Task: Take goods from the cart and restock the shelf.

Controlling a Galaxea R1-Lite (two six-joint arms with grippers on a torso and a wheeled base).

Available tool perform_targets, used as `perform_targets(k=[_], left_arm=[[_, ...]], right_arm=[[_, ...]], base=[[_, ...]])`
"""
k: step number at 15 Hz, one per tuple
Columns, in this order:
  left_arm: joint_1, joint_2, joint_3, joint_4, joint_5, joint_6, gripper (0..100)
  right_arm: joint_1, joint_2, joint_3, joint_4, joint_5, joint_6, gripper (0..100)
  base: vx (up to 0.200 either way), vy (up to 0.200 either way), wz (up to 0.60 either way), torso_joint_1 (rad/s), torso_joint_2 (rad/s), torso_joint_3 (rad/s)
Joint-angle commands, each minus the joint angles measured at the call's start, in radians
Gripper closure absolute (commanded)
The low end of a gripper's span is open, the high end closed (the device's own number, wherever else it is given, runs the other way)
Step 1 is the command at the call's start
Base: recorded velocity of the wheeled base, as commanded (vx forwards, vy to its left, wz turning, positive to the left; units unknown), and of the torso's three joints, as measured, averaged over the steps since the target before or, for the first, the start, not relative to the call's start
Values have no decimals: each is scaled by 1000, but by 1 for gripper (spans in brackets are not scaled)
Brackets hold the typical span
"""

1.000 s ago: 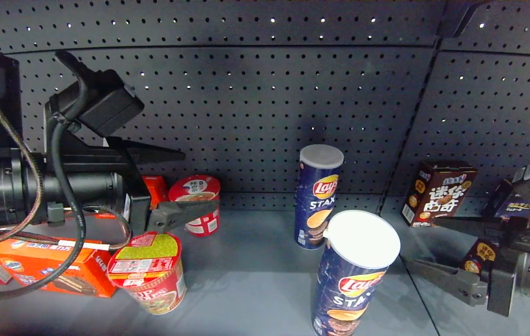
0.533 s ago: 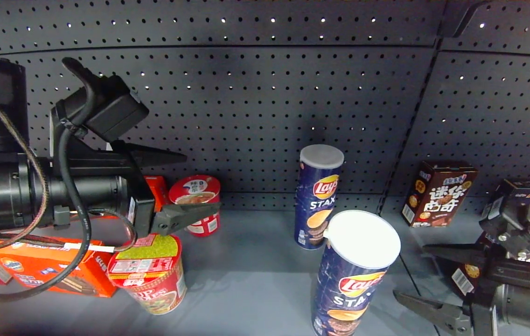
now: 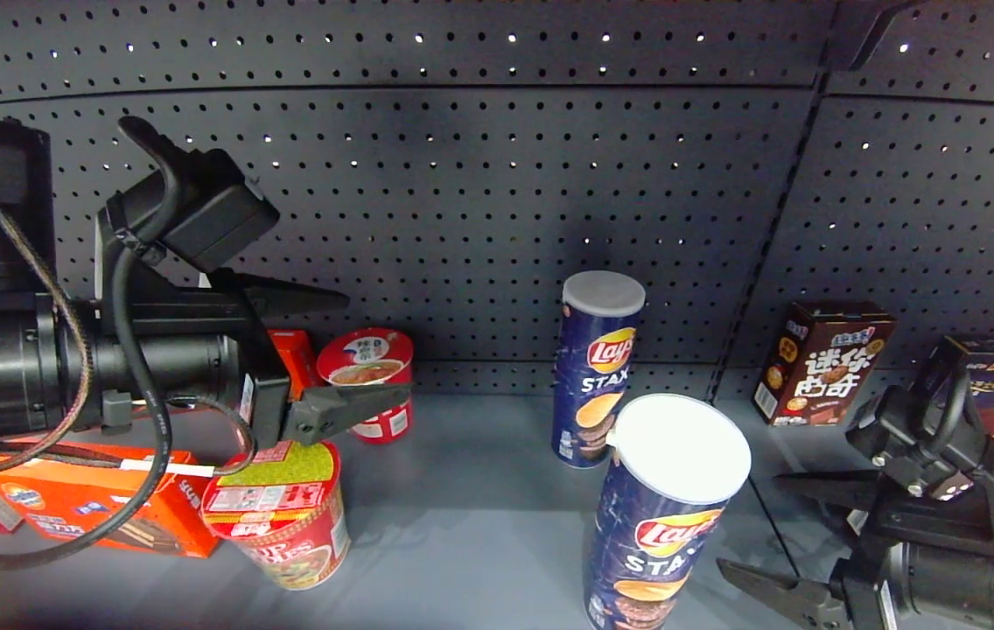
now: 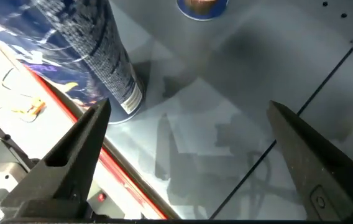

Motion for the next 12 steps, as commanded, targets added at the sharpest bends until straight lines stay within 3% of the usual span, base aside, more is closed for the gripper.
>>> perform_targets(k=[1, 12], left_arm=[[0, 3, 2, 0, 0, 0, 0], [-1, 7, 0, 0, 0, 0, 0]], right_arm=[[2, 29, 1, -2, -1, 0, 0], [2, 113, 1, -56, 0, 0, 0]], base=[[0, 0, 0, 0, 0, 0], [0, 0, 0, 0, 0, 0]])
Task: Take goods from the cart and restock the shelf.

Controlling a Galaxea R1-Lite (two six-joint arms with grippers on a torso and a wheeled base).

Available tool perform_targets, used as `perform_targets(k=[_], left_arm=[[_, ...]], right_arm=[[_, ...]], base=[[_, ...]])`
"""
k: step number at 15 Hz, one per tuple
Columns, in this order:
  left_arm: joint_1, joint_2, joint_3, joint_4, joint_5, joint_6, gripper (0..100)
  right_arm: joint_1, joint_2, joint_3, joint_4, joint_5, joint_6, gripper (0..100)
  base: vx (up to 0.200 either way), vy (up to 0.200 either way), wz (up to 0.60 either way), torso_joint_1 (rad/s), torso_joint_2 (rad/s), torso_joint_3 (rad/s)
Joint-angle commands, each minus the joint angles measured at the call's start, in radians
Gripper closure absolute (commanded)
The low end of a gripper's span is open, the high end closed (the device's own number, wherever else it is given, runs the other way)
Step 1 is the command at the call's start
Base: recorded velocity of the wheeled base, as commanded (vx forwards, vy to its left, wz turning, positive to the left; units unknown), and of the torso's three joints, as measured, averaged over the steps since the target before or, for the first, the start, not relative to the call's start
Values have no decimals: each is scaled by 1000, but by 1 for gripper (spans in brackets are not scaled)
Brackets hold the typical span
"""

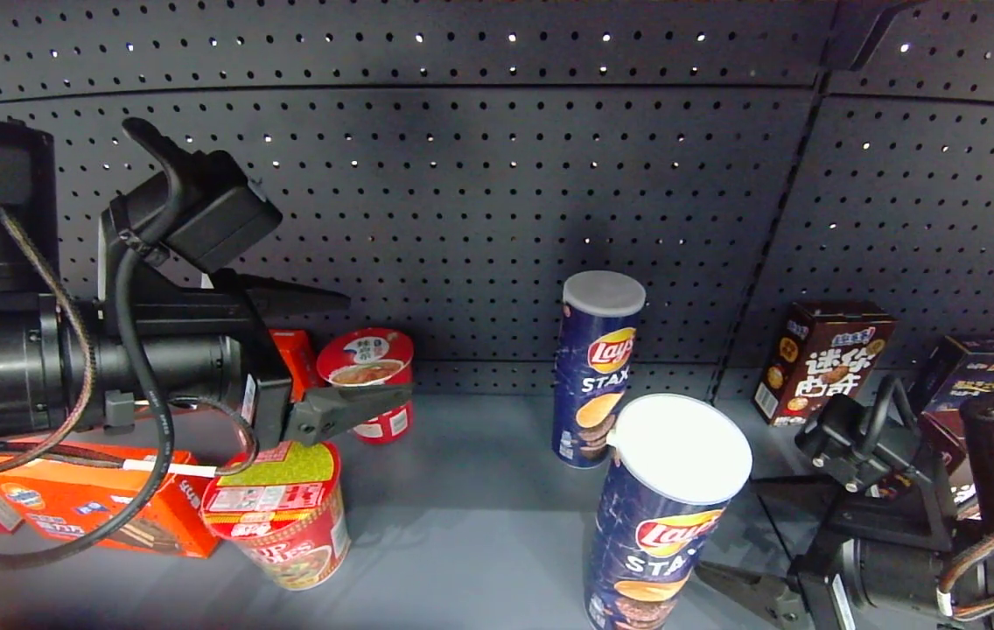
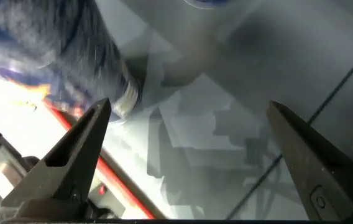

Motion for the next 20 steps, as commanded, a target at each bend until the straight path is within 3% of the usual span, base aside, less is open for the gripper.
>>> perform_targets(k=[1, 20], left_arm=[[0, 4, 1, 0, -1, 0, 0], [2, 16, 1, -2, -2, -2, 0]], right_arm=[[1, 47, -6, -25, 1, -1, 0], [52, 81, -13, -39, 5, -1, 0]], base=[[0, 0, 0, 0, 0, 0], [0, 0, 0, 0, 0, 0]])
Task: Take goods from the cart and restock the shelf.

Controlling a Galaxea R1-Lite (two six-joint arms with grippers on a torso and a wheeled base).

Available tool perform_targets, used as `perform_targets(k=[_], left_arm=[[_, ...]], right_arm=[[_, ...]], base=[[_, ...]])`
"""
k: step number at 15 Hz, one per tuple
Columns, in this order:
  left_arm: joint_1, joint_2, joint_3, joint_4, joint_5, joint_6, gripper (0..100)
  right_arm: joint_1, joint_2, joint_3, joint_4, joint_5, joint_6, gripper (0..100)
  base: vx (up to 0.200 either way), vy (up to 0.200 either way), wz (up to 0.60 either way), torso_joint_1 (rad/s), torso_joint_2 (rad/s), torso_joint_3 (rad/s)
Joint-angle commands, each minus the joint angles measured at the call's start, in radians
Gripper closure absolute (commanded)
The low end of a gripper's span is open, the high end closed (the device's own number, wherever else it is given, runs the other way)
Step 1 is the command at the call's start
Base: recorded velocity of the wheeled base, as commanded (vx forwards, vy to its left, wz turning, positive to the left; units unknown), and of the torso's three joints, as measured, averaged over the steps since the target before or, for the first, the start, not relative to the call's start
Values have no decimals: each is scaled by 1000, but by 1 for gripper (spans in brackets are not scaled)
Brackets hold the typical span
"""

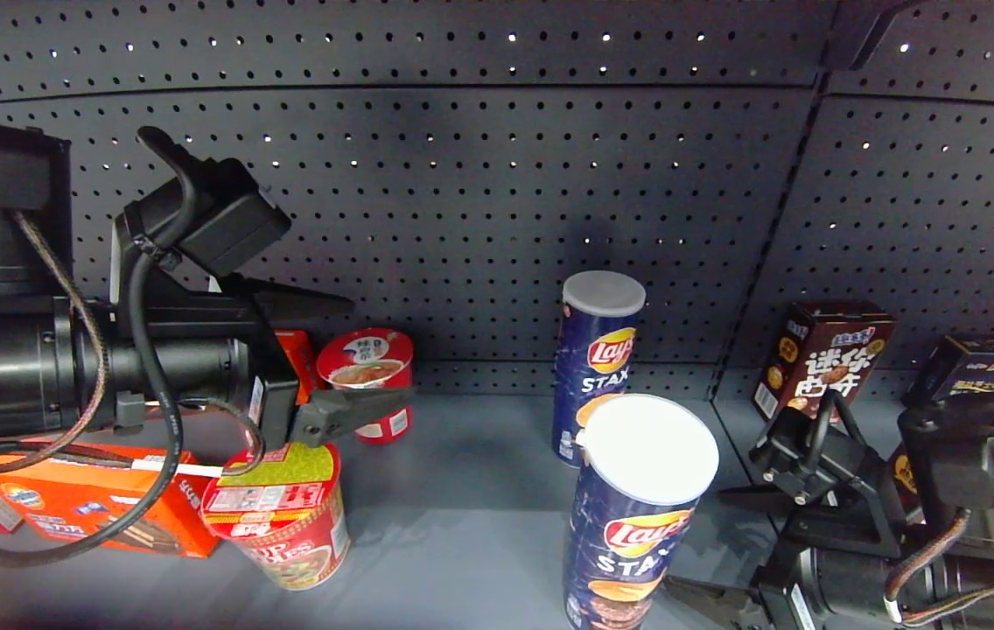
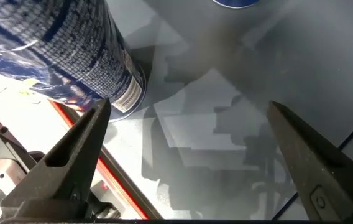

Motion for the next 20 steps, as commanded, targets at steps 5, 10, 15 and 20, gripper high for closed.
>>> perform_targets(k=[5, 10, 15, 20], left_arm=[[-1, 4, 2, -1, 0, 0, 0], [-1, -1, 51, -30, -3, 0, 0], [-1, -3, 51, -33, -1, 0, 0], [-1, -3, 49, -33, 0, 0, 0]], right_arm=[[1, 5, 8, -9, 0, -1, 0], [-10, -47, 2, -9, -4, 2, 0], [-30, -44, -10, -9, -3, 2, 0], [-44, -42, -16, -9, -3, 2, 0]], base=[[0, 0, 0, 0, 0, 0], [0, 0, 0, 0, 0, 0], [0, 0, 0, 0, 0, 0], [0, 0, 0, 0, 0, 0]])
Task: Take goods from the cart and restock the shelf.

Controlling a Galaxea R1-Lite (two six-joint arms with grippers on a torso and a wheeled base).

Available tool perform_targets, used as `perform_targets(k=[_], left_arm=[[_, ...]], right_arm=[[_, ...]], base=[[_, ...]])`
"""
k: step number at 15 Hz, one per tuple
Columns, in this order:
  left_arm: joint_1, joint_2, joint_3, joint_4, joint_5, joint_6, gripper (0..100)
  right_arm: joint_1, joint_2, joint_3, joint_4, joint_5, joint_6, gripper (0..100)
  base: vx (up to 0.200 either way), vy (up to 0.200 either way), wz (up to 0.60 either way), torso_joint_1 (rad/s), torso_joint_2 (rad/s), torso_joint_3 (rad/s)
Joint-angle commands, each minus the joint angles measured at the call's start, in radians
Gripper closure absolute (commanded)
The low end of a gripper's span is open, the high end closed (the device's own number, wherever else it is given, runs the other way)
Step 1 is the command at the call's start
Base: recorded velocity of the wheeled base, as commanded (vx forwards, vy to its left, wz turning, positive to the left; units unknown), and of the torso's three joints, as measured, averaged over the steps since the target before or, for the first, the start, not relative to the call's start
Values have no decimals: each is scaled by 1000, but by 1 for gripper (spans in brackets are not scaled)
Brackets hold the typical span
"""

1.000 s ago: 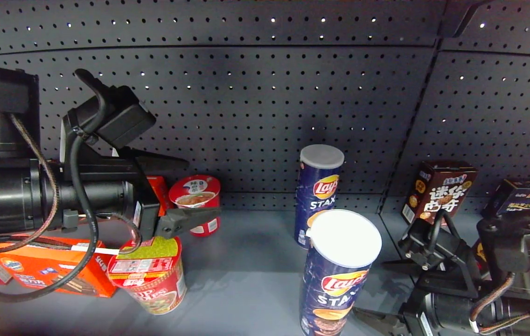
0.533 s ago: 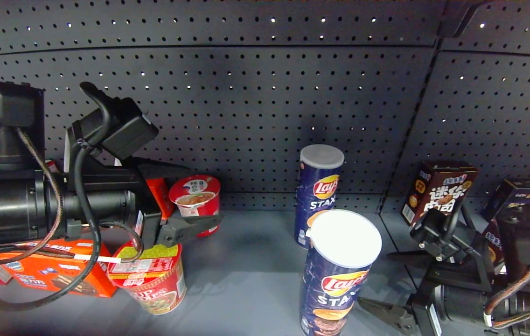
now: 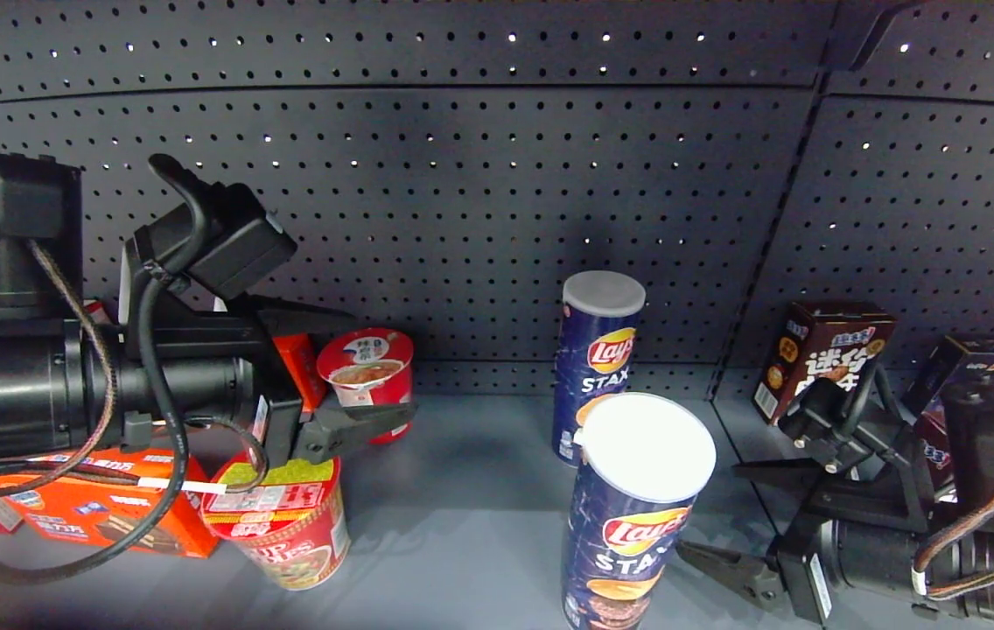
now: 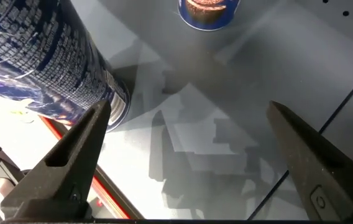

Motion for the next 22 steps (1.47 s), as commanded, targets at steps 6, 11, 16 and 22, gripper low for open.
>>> perform_targets(k=[6, 11, 16, 22], left_arm=[[2, -3, 3, 0, 0, -2, 0], [2, -3, 1, -2, 0, -2, 0], [2, -3, 3, -2, 0, -2, 0], [14, -3, 7, -2, -1, -2, 0]], right_arm=[[-19, 9, 1, 0, 0, -1, 0], [1, 30, 1, 0, 0, -2, 0], [21, 64, -7, -8, 0, -2, 0], [42, 79, -13, -14, 0, -10, 0]], base=[[0, 0, 0, 0, 0, 0], [0, 0, 0, 0, 0, 0], [0, 0, 0, 0, 0, 0], [0, 0, 0, 0, 0, 0]])
